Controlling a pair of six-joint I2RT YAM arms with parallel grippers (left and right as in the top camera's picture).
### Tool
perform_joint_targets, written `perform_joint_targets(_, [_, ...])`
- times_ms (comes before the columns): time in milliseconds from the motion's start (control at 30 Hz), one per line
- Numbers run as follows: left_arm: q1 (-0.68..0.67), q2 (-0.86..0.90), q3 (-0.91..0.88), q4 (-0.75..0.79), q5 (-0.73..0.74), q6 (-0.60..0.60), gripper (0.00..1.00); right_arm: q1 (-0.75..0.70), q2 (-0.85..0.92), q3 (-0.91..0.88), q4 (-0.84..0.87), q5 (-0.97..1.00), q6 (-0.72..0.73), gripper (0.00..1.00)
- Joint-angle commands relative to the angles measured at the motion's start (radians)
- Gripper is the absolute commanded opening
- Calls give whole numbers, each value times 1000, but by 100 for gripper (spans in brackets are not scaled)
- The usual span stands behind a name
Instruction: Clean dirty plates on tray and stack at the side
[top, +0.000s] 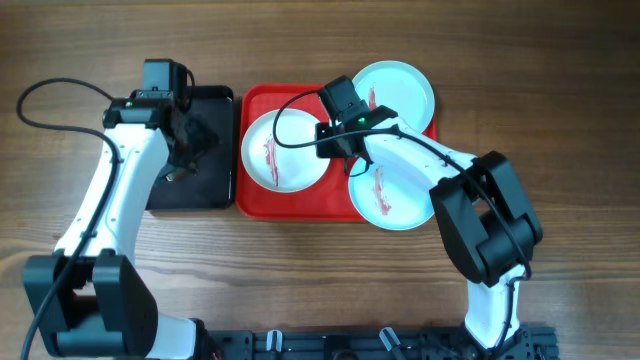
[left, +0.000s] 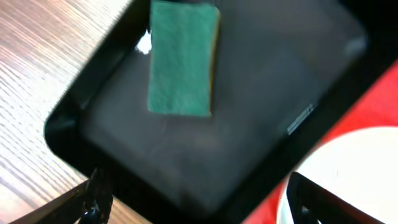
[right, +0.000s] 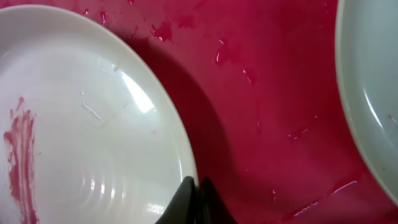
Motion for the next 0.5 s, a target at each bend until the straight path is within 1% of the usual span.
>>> perform_joint_targets(0, [50,57,-7,34,-59,-58,85,4,32,19,5,7,21,5])
perform_joint_targets(33, [61,72,-7,46,-59,-58,84,4,32,19,5,7,21,5])
perform_joint_targets(133, [93,122,-7,81,-58,-58,72,4,32,19,7,6,22,4])
perform_joint_targets(233, [110,168,-7,111,-53,-58,72,4,32,19,15,-1,22,4])
perform_joint_targets(467, [110,229,-7,216,-43,-52,74,4,32,19,22,-1,22,5])
